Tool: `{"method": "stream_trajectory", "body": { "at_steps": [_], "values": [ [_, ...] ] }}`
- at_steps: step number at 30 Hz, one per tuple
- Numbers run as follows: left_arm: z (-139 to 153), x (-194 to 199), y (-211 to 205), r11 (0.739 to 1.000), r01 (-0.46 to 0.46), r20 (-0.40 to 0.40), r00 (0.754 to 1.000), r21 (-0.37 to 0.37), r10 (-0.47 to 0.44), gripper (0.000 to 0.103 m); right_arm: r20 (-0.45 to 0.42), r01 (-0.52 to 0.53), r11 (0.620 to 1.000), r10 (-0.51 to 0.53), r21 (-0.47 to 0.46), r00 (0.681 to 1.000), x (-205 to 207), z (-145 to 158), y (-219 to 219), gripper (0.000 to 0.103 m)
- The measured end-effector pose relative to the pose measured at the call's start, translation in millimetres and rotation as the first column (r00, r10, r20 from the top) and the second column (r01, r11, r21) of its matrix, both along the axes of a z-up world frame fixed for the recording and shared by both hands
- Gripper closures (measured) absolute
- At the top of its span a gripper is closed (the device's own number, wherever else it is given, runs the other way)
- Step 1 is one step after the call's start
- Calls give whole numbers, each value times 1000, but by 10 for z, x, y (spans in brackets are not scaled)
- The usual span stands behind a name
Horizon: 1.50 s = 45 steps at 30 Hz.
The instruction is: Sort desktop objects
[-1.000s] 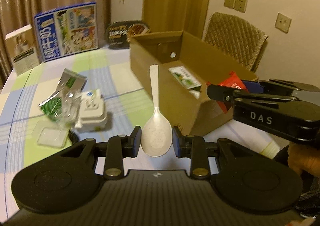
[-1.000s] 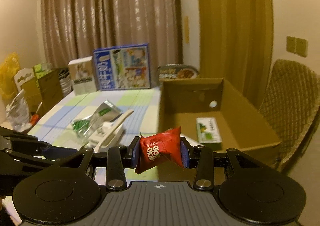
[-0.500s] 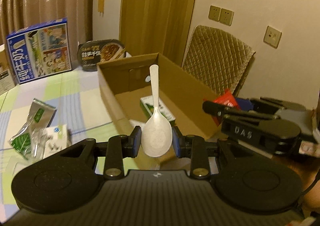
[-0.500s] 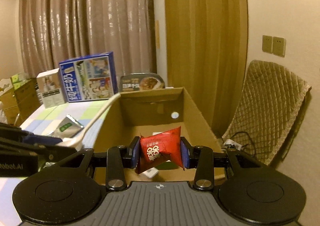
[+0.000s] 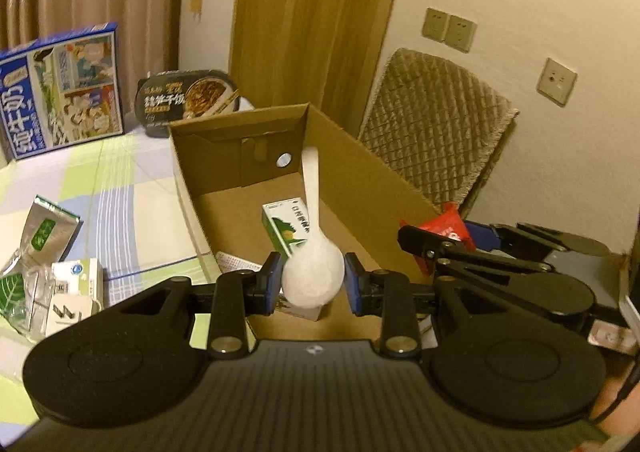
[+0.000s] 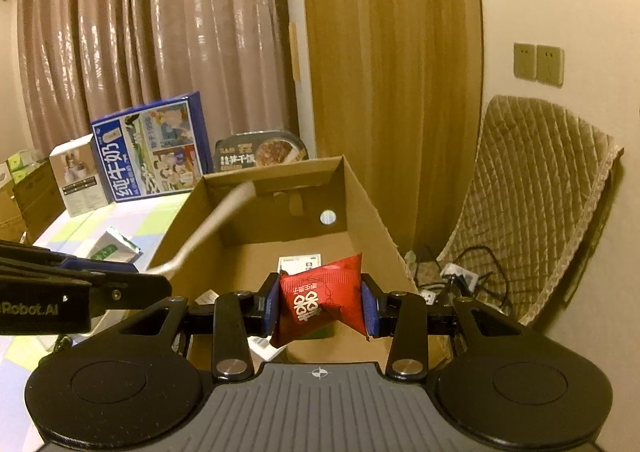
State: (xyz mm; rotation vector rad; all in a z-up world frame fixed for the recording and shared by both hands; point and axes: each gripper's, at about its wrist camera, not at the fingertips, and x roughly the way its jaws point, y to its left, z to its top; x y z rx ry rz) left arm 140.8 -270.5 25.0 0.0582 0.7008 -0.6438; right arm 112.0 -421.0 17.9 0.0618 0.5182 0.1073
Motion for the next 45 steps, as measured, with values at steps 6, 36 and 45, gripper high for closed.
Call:
{"method": "stream_trajectory", "body": {
  "at_steps": [6,36,45],
  "values": [
    [-48,1,64,1000,-13,-1,1000,5,13,76,-9,2,1000,-2,1,1000,26,-38,-9,65],
    [-50,-456,757,991,-125,44,991,56,123,11,-45,16,998,-14,58,999,-317,32,130,20],
    [-65,-673,1140,974,-201,49,979,105,197,2,-96,-20,995,30,98,995,-654,121,431,4]
  ]
}}
